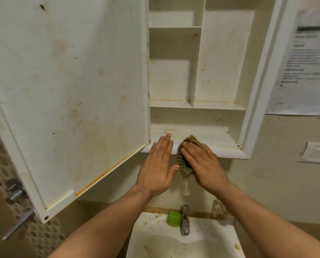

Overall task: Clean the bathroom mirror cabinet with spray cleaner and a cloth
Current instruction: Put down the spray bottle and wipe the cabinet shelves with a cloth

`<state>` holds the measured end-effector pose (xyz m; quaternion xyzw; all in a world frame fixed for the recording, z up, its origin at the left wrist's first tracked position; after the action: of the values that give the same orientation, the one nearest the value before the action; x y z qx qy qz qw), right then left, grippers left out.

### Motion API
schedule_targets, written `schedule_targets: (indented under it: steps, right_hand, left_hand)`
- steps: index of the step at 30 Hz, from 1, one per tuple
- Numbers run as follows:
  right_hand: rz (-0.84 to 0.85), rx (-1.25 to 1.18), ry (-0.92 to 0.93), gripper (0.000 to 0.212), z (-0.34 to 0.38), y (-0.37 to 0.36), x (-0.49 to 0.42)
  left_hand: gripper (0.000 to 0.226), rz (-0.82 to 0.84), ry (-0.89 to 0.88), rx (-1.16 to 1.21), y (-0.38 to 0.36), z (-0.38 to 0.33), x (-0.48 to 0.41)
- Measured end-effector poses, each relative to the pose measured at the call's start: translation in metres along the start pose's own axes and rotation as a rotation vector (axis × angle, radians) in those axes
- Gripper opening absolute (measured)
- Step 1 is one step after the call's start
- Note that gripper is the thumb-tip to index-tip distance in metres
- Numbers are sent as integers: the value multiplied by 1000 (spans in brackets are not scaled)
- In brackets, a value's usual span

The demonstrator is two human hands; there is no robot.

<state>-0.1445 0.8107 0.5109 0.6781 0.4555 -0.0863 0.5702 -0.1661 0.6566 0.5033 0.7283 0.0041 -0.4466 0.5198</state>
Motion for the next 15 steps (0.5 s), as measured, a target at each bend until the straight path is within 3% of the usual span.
schedule_targets:
  steps: [3, 7, 10, 12, 15]
  right_hand:
    - [36, -72, -17, 76, -35, 28, 10]
    - [-97, 144, -278, 57, -84, 72, -4]
    - [216, 411, -349, 44, -97, 65, -17]
    - [404, 370, -415, 47, -97, 51, -19]
    - [434, 183, -616, 36, -97, 38, -29]
  left_hand:
    - [76, 33, 6, -66, -6, 4, -10]
    - [77, 59, 69, -158, -10, 11, -24]
    - [78, 60, 73, -192, -14, 12, -27]
    - [78, 42, 74, -208, -15, 12, -27]
    - [78, 15, 74, -212, -18, 12, -28]
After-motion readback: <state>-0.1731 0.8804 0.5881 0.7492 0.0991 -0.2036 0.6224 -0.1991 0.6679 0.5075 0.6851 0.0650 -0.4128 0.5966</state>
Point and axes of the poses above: each hand's wrist, its own x-axis away from the middle knuckle, its own y-axis out of the back of the hand, z = x × y, the point moved 7 cm from there along -x, towards the middle knuckle, and after that the axes turned 2 degrees about x, right-handed, at the moved point
